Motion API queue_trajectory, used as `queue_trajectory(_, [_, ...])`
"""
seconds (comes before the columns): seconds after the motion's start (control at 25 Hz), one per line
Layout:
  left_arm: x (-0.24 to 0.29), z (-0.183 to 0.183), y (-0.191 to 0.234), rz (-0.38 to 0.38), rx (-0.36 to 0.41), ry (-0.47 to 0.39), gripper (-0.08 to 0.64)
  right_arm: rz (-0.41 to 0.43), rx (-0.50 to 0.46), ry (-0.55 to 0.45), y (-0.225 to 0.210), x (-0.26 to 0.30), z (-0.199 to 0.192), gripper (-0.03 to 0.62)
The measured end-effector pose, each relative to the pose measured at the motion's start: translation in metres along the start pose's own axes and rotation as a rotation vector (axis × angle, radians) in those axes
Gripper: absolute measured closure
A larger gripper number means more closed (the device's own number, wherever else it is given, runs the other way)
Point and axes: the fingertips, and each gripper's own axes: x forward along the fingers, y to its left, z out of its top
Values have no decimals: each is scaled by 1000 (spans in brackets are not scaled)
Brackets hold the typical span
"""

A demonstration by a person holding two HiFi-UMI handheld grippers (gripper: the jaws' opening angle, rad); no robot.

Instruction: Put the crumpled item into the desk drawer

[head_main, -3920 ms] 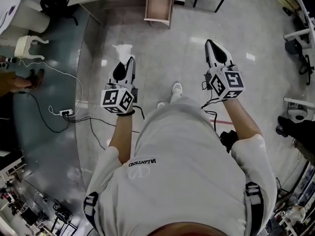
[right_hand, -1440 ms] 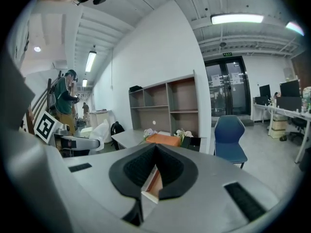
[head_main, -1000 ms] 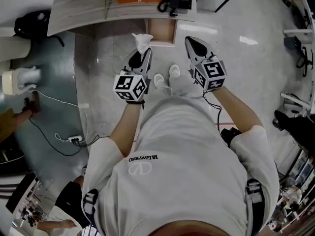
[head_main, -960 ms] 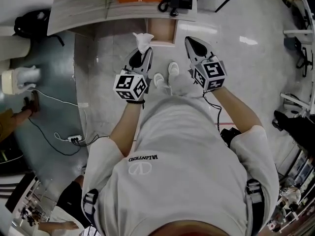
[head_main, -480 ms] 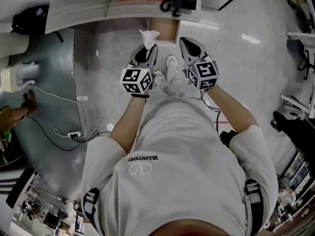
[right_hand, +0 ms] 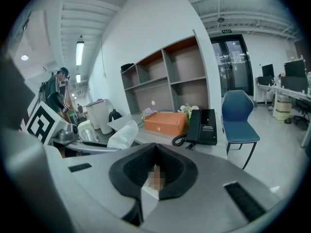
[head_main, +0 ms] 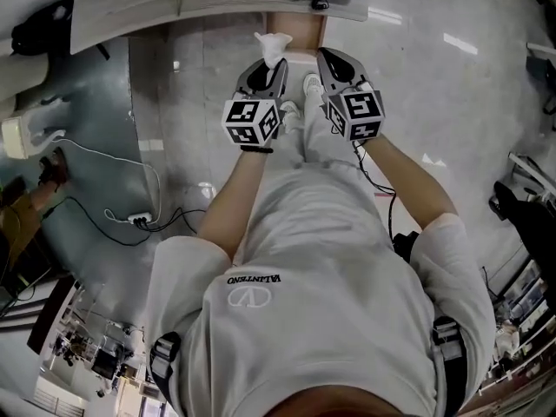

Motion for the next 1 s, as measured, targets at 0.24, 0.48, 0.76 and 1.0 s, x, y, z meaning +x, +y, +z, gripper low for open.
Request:
queue_trajectory(0.24, [31, -22, 15, 16, -8, 39, 463, 1, 14, 39, -14, 28, -27, 592])
queue_trajectory(0.48, [56, -38, 27, 30, -28, 69, 463, -17, 33, 60, -28, 51, -49, 592])
queue_trajectory(0.76, [81, -60, 38, 46, -60, 92, 463, -24, 46, 77, -48, 76, -67, 592])
queue_trajectory(1.0, [104, -93, 58, 63, -85, 120, 463, -2, 72, 100, -54, 100, -97, 592])
